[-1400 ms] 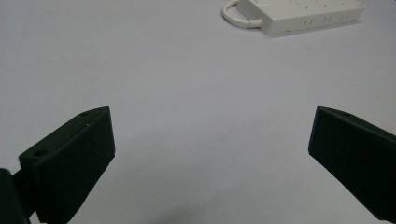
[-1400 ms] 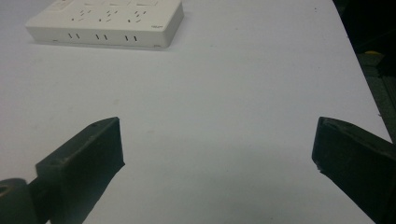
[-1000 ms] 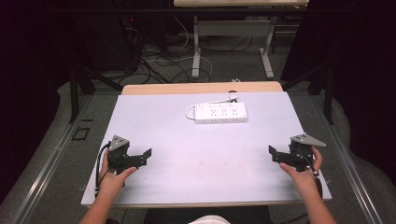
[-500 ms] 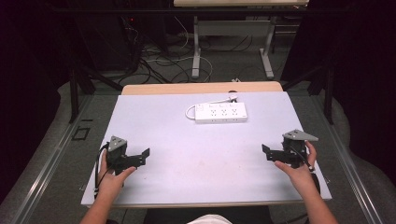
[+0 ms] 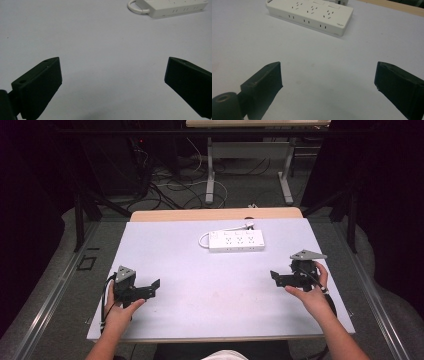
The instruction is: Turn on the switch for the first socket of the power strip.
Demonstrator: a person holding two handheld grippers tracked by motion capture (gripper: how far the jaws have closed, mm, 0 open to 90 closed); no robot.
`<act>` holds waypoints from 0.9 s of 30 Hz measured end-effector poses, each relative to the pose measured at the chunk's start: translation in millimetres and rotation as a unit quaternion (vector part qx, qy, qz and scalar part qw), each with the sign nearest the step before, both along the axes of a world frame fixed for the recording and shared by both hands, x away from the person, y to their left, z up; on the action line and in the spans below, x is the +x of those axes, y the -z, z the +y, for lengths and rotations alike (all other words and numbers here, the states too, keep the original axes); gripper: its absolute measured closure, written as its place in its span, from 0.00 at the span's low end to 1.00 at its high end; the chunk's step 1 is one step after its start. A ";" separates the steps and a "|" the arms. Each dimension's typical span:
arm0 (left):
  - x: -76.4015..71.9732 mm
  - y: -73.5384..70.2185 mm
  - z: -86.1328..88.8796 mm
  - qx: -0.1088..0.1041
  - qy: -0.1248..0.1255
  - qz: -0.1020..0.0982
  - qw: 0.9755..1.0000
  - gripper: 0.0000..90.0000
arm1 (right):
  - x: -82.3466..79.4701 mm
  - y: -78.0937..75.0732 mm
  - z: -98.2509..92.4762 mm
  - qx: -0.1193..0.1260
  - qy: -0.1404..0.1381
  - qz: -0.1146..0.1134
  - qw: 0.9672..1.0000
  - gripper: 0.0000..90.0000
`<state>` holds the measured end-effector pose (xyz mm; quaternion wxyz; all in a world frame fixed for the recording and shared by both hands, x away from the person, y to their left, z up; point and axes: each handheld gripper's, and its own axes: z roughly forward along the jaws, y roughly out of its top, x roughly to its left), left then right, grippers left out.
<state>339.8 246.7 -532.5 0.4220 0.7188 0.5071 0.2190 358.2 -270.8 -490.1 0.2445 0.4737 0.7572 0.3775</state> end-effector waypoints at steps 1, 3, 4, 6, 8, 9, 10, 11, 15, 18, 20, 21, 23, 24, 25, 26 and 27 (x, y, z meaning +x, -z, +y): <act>-0.1 -0.1 0.2 0.000 0.000 -0.001 1.000 0.01 | 0.9 -2.3 1.5 0.001 0.000 0.001 1.000 0.08; -0.6 -0.5 0.6 0.001 0.000 -0.002 1.000 0.01 | 3.1 -7.2 3.2 -0.003 -0.005 0.002 1.000 0.09; -0.6 -0.3 0.5 0.001 -0.001 -0.004 1.000 0.01 | 4.1 -9.2 4.6 -0.002 -0.008 0.003 1.000 0.09; -0.7 -0.3 0.9 0.001 0.000 -0.004 1.000 0.01 | 6.2 -13.1 7.4 -0.006 -0.012 0.005 1.000 0.09; -0.9 -0.5 1.0 0.001 0.000 -0.003 1.000 0.01 | 8.0 -16.3 10.5 -0.014 -0.019 0.005 1.000 0.09; -0.9 -0.2 1.0 0.000 -0.001 -0.004 1.000 0.01 | 9.1 -17.7 11.9 -0.021 -0.023 0.003 1.000 0.09; -1.0 -0.2 0.8 0.001 0.000 -0.004 1.000 0.01 | 9.7 -19.2 14.0 -0.024 -0.023 0.004 0.999 0.09; -1.0 -0.2 0.8 0.001 0.000 -0.004 1.000 0.01 | 11.3 -20.5 15.3 -0.030 -0.026 0.000 0.999 0.09; -1.0 0.0 0.6 0.001 0.000 -0.004 1.000 0.01 | 15.9 -25.8 22.2 -0.034 -0.034 0.006 0.999 0.09; -1.0 -0.1 0.7 0.000 -0.001 -0.004 1.000 0.02 | 20.5 -29.4 25.6 -0.038 -0.038 0.011 0.998 0.09; -1.1 -0.1 0.6 0.000 -0.001 -0.003 1.000 0.01 | 23.6 -32.3 27.5 -0.036 -0.039 0.018 0.998 0.09; -1.1 -0.1 0.6 0.000 -0.001 -0.003 1.000 0.01 | 25.5 -33.9 28.5 -0.035 -0.041 0.021 0.998 0.09; -1.2 -0.3 0.3 0.002 0.000 -0.003 1.000 0.02 | 29.0 -36.7 30.2 -0.033 -0.041 0.025 0.998 0.10; -1.3 -0.3 0.1 0.002 0.000 -0.001 1.000 0.02 | 30.7 -37.9 31.3 -0.034 -0.040 0.027 0.998 0.10; -1.5 -0.2 0.0 0.002 0.000 -0.001 1.000 0.01 | 32.4 -38.9 32.2 -0.034 -0.040 0.028 0.998 0.10; -1.6 -0.4 0.1 0.004 0.001 -0.002 1.000 0.02 | 34.0 -39.6 33.3 -0.034 -0.041 0.031 0.998 0.10; -1.7 -0.3 -0.1 0.002 0.001 -0.005 1.000 0.02 | 35.3 -40.6 34.2 -0.037 -0.043 0.032 0.998 0.11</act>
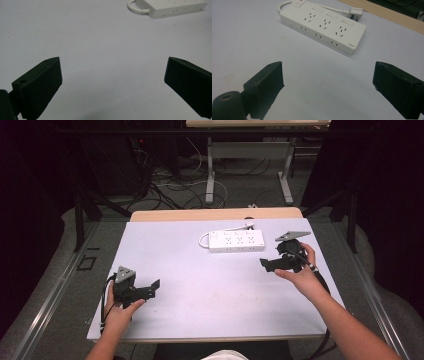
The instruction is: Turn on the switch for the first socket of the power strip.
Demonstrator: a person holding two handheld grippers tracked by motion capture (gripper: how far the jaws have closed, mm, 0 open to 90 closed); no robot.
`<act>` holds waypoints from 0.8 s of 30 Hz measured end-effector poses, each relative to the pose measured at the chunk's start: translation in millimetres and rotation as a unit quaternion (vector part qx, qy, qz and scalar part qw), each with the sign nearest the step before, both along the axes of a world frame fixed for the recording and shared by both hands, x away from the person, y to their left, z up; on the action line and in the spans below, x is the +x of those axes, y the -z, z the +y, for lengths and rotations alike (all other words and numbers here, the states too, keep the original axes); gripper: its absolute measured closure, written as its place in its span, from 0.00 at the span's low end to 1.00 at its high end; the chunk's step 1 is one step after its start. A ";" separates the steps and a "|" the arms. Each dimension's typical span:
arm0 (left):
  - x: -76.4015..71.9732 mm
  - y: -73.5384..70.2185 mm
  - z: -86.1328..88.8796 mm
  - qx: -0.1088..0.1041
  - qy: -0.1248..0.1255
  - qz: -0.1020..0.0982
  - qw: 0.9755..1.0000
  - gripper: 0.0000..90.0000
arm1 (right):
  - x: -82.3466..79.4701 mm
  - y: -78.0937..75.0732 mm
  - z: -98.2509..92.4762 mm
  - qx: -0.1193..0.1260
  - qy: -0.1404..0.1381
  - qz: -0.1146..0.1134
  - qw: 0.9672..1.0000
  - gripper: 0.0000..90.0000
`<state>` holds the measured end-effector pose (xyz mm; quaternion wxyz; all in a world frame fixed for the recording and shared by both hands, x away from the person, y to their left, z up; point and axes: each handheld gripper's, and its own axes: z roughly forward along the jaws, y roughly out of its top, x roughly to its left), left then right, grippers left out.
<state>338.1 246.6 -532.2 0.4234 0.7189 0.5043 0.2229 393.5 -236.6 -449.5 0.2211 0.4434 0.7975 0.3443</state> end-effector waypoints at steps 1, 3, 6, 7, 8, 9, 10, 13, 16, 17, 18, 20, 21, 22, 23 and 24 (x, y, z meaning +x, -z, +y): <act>-0.2 -0.2 0.1 0.000 -0.001 -0.001 1.000 0.02 | 1.1 -0.9 1.6 -0.001 0.001 0.003 1.000 0.11; -0.2 -0.3 0.3 0.000 -0.001 -0.001 1.000 0.02 | 3.5 -3.3 4.0 -0.004 -0.001 0.004 1.000 0.11; 0.2 0.5 0.6 -0.001 -0.003 0.002 1.000 0.02 | 7.3 -7.6 7.2 -0.006 -0.003 0.009 1.000 0.11; 0.2 0.5 0.6 -0.001 -0.003 0.002 1.000 0.02 | 8.8 -9.1 7.4 -0.009 -0.006 0.009 1.000 0.12; 0.2 0.5 0.6 -0.001 -0.003 0.002 1.000 0.02 | 10.3 -10.6 8.6 -0.008 -0.004 0.010 1.000 0.13; 0.1 0.4 0.6 0.000 -0.003 0.001 1.000 0.02 | 11.7 -12.1 9.2 -0.009 -0.003 0.011 1.000 0.13; 0.0 0.2 0.8 0.000 -0.002 0.000 1.000 0.02 | 13.5 -13.3 9.1 -0.010 -0.006 0.012 1.000 0.13; 0.0 0.4 0.9 -0.001 -0.004 0.001 1.000 0.02 | 17.4 -17.5 10.3 -0.010 -0.003 0.013 1.000 0.15; 0.2 0.6 1.1 -0.001 -0.004 0.001 1.000 0.02 | 21.2 -19.9 11.1 -0.007 -0.001 0.017 1.000 0.15; 0.2 0.7 1.1 -0.001 -0.005 0.001 1.000 0.02 | 22.3 -20.5 11.5 -0.006 0.001 0.020 1.000 0.16; 0.2 0.6 1.2 -0.002 -0.004 0.001 1.000 0.02 | 23.8 -20.6 11.2 -0.008 -0.001 0.020 1.000 0.16; 0.2 0.6 1.2 -0.001 -0.004 0.001 1.000 0.02 | 25.1 -20.7 11.4 -0.008 0.001 0.021 1.000 0.16; 0.2 0.5 1.2 -0.001 -0.005 0.000 1.000 0.02 | 28.2 -20.5 11.2 -0.009 0.003 0.025 1.000 0.16; 0.2 0.5 1.2 -0.001 -0.005 0.000 1.000 0.02 | 29.9 -20.3 11.0 -0.008 0.002 0.028 1.000 0.16; 0.3 0.6 1.2 -0.001 -0.005 0.001 1.000 0.02 | 31.5 -20.3 10.7 -0.009 0.003 0.030 0.999 0.16; 0.3 0.6 1.2 0.000 -0.005 0.001 1.000 0.02 | 33.1 -20.2 10.8 -0.006 0.005 0.033 0.999 0.16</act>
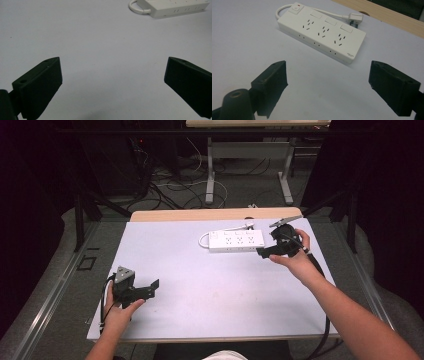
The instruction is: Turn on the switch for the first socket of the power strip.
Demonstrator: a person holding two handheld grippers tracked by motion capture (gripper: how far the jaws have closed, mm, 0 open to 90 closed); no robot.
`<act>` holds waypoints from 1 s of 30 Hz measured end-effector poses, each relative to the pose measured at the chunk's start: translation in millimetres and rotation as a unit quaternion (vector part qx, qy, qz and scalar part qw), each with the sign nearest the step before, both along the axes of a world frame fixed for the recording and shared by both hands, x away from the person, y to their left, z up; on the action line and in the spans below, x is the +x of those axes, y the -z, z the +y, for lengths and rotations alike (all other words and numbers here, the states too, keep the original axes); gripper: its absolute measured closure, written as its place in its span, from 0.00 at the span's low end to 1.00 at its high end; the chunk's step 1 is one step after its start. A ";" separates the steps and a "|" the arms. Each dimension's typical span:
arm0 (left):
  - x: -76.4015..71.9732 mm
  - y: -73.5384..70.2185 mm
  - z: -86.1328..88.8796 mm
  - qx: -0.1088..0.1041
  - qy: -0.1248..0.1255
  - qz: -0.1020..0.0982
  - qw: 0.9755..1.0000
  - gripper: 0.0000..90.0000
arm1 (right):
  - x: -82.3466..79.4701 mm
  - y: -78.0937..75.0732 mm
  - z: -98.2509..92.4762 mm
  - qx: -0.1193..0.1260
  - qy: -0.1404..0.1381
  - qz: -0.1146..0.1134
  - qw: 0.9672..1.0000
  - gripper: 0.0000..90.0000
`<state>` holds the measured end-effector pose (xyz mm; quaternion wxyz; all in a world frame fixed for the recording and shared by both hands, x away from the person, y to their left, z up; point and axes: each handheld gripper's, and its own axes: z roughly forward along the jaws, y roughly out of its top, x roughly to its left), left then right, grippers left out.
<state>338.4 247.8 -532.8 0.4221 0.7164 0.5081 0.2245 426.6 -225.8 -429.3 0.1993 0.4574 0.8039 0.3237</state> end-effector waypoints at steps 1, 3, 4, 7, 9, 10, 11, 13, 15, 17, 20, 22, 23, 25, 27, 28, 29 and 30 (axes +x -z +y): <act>0.0 0.0 -0.1 0.000 0.000 0.000 1.000 0.02 | 1.4 -0.4 -0.4 -0.001 0.002 0.002 1.000 0.16; -0.1 0.0 -0.1 0.000 0.000 0.000 1.000 0.02 | 4.7 -1.3 -0.9 -0.001 0.003 0.004 1.000 0.16; -0.1 0.0 -0.1 0.000 0.000 0.000 1.000 0.02 | 6.1 -2.0 -1.0 0.000 0.003 0.006 1.000 0.16; 0.0 0.1 0.0 0.000 0.000 0.000 1.000 0.02 | 10.1 -4.8 -0.3 0.000 0.008 0.010 1.000 0.16; 0.0 0.1 0.0 0.001 0.000 0.000 1.000 0.02 | 13.1 -6.6 0.5 -0.001 0.008 0.011 1.000 0.17; 0.0 0.1 0.0 0.001 0.000 0.000 1.000 0.02 | 14.6 -7.7 0.9 -0.004 0.009 0.011 1.000 0.17; 0.1 0.2 0.0 0.001 0.000 0.000 1.000 0.02 | 15.8 -8.7 1.8 -0.003 0.010 0.012 1.000 0.16; 0.2 0.3 -0.1 0.001 0.000 0.001 1.000 0.02 | 18.3 -10.4 3.7 -0.005 0.009 0.011 1.000 0.17; 0.1 0.2 -0.1 0.001 0.000 0.000 1.000 0.02 | 20.9 -11.5 6.2 -0.007 0.010 0.012 1.000 0.17; 0.1 0.2 0.0 0.000 0.000 0.000 1.000 0.02 | 23.4 -12.5 9.3 -0.008 0.010 0.015 1.000 0.17; 0.1 0.2 0.0 0.000 0.000 0.000 1.000 0.02 | 28.1 -13.9 13.5 -0.012 0.007 0.014 1.000 0.17; 0.0 0.2 0.1 0.000 0.000 0.000 1.000 0.02 | 31.2 -14.1 16.8 -0.015 0.007 0.012 1.000 0.17; 0.1 0.2 0.2 0.001 0.000 0.000 1.000 0.02 | 32.9 -14.1 18.4 -0.015 0.005 0.013 1.000 0.17; 0.1 -0.1 0.8 0.002 0.000 0.002 1.000 0.02 | 36.1 -14.1 21.7 -0.013 0.005 0.017 1.000 0.17; 0.2 -0.1 0.9 0.002 0.000 0.002 1.000 0.02 | 39.6 -13.8 25.0 -0.013 0.002 0.016 1.000 0.17; 0.4 0.0 1.1 0.002 0.001 0.001 1.000 0.02 | 41.2 -13.5 27.0 -0.013 0.002 0.017 1.000 0.18; 0.4 0.0 1.1 0.002 0.001 0.001 1.000 0.02 | 41.2 -13.5 27.0 -0.013 0.002 0.017 1.000 0.18; 0.4 0.0 1.2 0.002 0.001 0.001 1.000 0.02 | 44.3 -12.7 30.2 -0.014 0.000 0.019 1.000 0.19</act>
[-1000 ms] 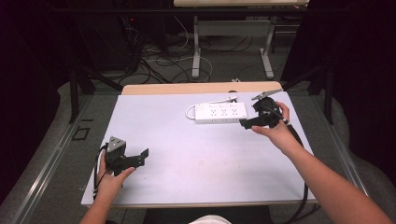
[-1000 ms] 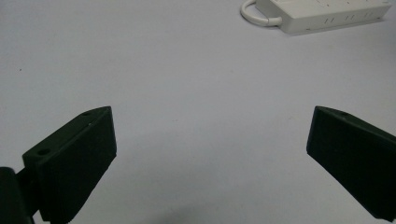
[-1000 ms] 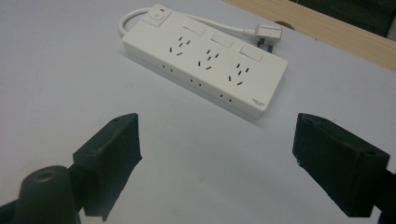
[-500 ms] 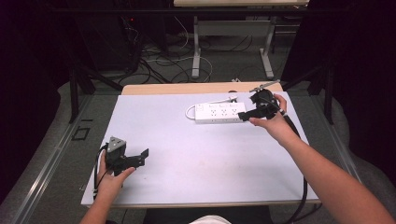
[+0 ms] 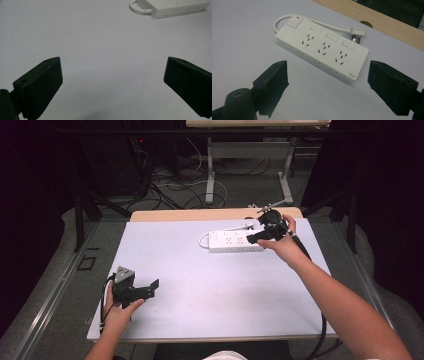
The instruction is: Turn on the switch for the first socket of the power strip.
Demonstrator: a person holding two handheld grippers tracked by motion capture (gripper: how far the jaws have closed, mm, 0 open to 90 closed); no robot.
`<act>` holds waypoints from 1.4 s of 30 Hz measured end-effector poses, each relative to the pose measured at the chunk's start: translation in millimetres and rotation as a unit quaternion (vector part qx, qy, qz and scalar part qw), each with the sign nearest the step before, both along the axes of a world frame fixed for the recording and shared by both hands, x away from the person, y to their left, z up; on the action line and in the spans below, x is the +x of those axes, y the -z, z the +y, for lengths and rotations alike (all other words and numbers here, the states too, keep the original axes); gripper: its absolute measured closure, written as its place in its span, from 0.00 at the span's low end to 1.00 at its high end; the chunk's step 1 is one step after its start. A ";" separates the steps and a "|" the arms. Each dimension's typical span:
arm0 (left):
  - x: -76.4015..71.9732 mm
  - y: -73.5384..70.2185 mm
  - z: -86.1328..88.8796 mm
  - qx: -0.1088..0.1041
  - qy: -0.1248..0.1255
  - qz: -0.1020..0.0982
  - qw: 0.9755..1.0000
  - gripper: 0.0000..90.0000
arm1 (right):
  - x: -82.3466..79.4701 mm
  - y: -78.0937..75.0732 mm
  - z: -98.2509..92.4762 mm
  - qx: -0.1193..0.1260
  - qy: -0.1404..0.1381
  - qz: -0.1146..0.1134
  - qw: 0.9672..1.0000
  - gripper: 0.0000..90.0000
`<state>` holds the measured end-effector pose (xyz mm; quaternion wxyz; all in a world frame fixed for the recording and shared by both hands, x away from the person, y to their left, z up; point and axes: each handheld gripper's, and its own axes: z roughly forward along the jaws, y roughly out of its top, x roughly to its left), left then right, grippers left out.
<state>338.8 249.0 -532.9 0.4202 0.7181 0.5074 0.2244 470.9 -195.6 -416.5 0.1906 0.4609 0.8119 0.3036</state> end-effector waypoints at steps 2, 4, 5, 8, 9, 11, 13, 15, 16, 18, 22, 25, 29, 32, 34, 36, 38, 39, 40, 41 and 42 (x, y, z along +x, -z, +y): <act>0.0 0.1 0.2 0.000 0.000 -0.001 1.000 0.02 | 2.6 1.0 3.4 0.001 -0.001 0.000 1.000 0.21; -0.1 -0.1 0.1 0.001 0.000 -0.001 1.000 0.02 | 5.8 1.9 6.4 0.002 -0.002 0.002 1.000 0.23; -0.2 0.0 -0.3 0.001 -0.001 -0.002 1.000 0.02 | 7.3 1.9 7.2 0.000 -0.004 0.001 1.000 0.25; -0.6 -0.1 -1.0 0.002 -0.001 -0.002 1.000 0.02 | 10.4 1.6 9.7 0.006 -0.002 -0.001 1.000 0.28; -0.7 -0.2 -1.1 0.002 -0.001 -0.003 1.000 0.02 | 13.3 1.3 11.4 0.000 -0.004 -0.004 1.000 0.30; -0.6 -0.2 -1.2 0.003 0.000 -0.002 1.000 0.02 | 16.3 0.8 13.8 -0.001 -0.006 -0.007 1.000 0.33; -0.4 0.2 -1.2 0.001 -0.001 -0.003 1.000 0.02 | 18.9 1.0 15.8 -0.001 -0.010 -0.011 1.000 0.33; -0.2 0.3 -0.6 0.000 -0.001 -0.002 1.000 0.02 | 21.2 1.0 18.0 0.003 -0.013 -0.020 1.000 0.36; 0.0 0.1 0.2 0.002 0.000 -0.001 1.000 0.02 | 21.8 1.2 19.4 0.008 -0.014 -0.020 1.000 0.36; 0.0 0.1 0.3 0.001 0.000 -0.001 1.000 0.02 | 23.0 1.3 20.0 0.008 -0.016 -0.024 1.000 0.37; -0.2 0.0 0.3 0.000 0.000 -0.001 1.000 0.02 | 28.4 4.9 24.1 0.014 -0.024 -0.036 0.999 0.42; -0.1 0.2 0.4 0.000 -0.001 -0.001 1.000 0.02 | 31.3 6.4 25.1 0.024 -0.015 -0.037 0.999 0.43; 0.2 0.3 0.4 0.000 -0.001 -0.001 1.000 0.02 | 36.1 5.9 25.0 0.031 -0.001 -0.042 0.999 0.50; 0.3 0.4 0.3 0.000 -0.001 -0.001 1.000 0.02 | 40.0 4.6 25.7 0.032 0.008 -0.047 0.998 0.52; 0.2 0.4 0.4 0.000 -0.001 -0.001 1.000 0.02 | 42.8 4.3 26.2 0.032 0.015 -0.047 0.998 0.52; 0.2 0.3 0.6 0.000 -0.001 -0.001 1.000 0.02 | 45.1 4.7 27.6 0.032 0.015 -0.048 0.998 0.52; 0.0 0.3 1.1 0.001 -0.001 -0.001 1.000 0.03 | 47.7 7.4 29.0 0.033 0.008 -0.052 0.998 0.53; 0.0 0.3 1.2 0.001 -0.001 -0.001 1.000 0.03 | 49.1 9.0 29.2 0.029 0.003 -0.051 0.998 0.52; 0.0 0.3 1.2 0.001 -0.001 -0.001 1.000 0.03 | 50.3 11.0 30.5 0.031 0.001 -0.050 0.998 0.53; 0.2 0.5 1.3 0.001 -0.001 0.000 1.000 0.03 | 51.4 12.3 31.1 0.028 0.000 -0.049 0.998 0.53; 0.2 0.5 1.3 0.001 -0.001 0.000 1.000 0.03 | 52.7 13.9 31.9 0.029 -0.001 -0.050 0.998 0.53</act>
